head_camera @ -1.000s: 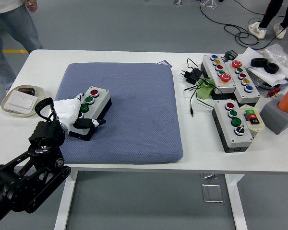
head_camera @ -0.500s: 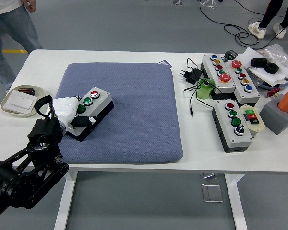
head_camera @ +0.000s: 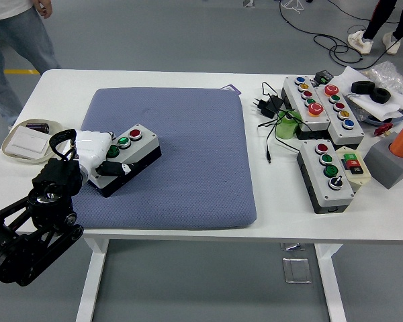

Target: Pick up the button,place it on the desk,press the button,press the button

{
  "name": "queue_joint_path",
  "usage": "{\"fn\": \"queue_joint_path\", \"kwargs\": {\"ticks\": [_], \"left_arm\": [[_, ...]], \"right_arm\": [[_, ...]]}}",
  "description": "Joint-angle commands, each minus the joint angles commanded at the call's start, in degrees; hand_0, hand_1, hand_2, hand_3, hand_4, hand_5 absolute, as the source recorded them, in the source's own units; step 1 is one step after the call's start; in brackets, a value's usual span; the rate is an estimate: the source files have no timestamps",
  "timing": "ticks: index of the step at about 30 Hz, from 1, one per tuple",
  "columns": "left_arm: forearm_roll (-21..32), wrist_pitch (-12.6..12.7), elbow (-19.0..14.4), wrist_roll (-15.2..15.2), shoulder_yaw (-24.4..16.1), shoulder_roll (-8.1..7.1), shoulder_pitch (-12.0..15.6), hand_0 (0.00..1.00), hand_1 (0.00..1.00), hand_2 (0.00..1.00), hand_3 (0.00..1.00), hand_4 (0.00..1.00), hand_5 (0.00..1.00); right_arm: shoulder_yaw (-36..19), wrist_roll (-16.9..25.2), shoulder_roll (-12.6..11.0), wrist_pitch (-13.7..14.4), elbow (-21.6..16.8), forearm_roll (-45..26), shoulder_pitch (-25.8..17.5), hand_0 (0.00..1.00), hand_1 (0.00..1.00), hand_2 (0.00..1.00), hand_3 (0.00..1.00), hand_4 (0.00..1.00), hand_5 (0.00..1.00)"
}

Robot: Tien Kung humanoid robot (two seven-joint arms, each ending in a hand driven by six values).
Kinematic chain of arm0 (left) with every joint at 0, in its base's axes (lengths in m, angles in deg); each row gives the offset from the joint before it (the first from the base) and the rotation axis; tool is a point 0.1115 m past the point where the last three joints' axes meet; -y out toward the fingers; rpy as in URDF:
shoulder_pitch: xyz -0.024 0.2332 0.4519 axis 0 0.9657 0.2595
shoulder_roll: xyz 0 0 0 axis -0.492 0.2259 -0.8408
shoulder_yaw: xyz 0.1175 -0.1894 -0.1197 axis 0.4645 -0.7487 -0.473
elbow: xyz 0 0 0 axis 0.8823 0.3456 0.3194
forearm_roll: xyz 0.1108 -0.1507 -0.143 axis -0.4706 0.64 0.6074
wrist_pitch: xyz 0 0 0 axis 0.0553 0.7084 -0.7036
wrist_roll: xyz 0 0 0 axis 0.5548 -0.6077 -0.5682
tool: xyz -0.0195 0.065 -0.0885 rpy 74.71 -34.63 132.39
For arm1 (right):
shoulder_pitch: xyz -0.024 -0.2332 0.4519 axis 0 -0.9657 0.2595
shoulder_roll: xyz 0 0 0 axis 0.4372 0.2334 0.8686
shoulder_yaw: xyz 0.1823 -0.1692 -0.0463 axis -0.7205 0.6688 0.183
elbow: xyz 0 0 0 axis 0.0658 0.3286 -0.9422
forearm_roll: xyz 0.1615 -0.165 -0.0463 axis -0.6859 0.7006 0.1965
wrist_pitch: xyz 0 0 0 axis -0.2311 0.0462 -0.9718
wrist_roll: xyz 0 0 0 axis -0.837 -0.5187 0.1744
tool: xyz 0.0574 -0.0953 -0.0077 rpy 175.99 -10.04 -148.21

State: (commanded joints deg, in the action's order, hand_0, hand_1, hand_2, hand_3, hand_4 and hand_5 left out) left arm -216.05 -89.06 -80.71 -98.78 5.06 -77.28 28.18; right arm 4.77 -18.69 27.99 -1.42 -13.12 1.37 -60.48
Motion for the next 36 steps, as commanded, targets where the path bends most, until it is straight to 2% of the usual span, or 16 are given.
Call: {"fn": "queue_joint_path", "kwargs": {"ticks": [4, 6, 9, 14, 19, 22, 30, 32, 36], "left_arm": [[0.0, 1.95, 0.8, 7.29, 1.16, -1.12, -1.33, 0.292, 0.251, 0.271, 0.32, 0.493, 0.002], [0.0, 4.04, 1.69, 10.63, 1.36, -1.5, -1.99, 0.306, 0.26, 0.28, 0.321, 0.476, 0.002], [0.0, 5.96, 2.57, 13.72, 1.32, -1.71, -2.51, 0.306, 0.26, 0.28, 0.321, 0.476, 0.002], [0.0, 10.81, 5.07, 20.29, 1.91, -2.39, -3.74, 0.314, 0.265, 0.279, 0.32, 0.463, 0.002], [0.0, 17.6, 6.85, 26.88, 4.33, -4.1, -5.07, 0.32, 0.274, 0.28, 0.32, 0.472, 0.002], [0.0, 20.24, 7.17, 28.86, 6.33, -4.98, -5.93, 0.32, 0.274, 0.28, 0.32, 0.472, 0.002], [0.0, 22.64, 7.37, 31.7, 11.84, -7.1, -8.58, 0.334, 0.281, 0.285, 0.327, 0.49, 0.002], [0.0, 22.75, 7.67, 32.05, 13.5, -7.28, -9.16, 0.334, 0.281, 0.285, 0.327, 0.49, 0.002], [0.0, 23.02, 8.99, 32.25, 13.72, -6.72, -9.15, 0.339, 0.286, 0.287, 0.333, 0.493, 0.002]], "right_arm": [[0.13, 0.02, -0.02, -0.04, 0.0, 0.06, -0.06, 0.627, 0.477, 0.539, 0.582, 0.279, 0.022], [0.09, -0.01, 0.0, 0.0, 0.0, 0.12, -0.14, 0.627, 0.477, 0.539, 0.582, 0.28, 0.022], [0.03, -0.08, 0.03, 0.01, 0.0, 0.26, -0.24, 0.627, 0.477, 0.539, 0.582, 0.28, 0.022], [-0.1, -0.25, 0.08, 0.03, 0.0, 0.63, -0.43, 0.627, 0.477, 0.539, 0.582, 0.28, 0.022], [0.09, -0.34, 0.12, -0.01, 0.0, 0.58, -0.48, 0.627, 0.477, 0.539, 0.582, 0.279, 0.022], [0.11, -0.37, 0.12, 0.0, 0.0, 0.62, -0.35, 0.627, 0.477, 0.539, 0.582, 0.279, 0.022], [0.07, -0.46, 0.15, -0.01, 0.0, 0.75, -0.13, 0.627, 0.477, 0.539, 0.582, 0.279, 0.022], [0.05, -0.51, 0.13, -0.02, 0.0, 0.89, -0.1, 0.627, 0.477, 0.539, 0.582, 0.279, 0.022], [-0.02, -0.54, 0.14, -0.02, 0.0, 1.12, -0.06, 0.627, 0.477, 0.539, 0.582, 0.279, 0.022]]}}
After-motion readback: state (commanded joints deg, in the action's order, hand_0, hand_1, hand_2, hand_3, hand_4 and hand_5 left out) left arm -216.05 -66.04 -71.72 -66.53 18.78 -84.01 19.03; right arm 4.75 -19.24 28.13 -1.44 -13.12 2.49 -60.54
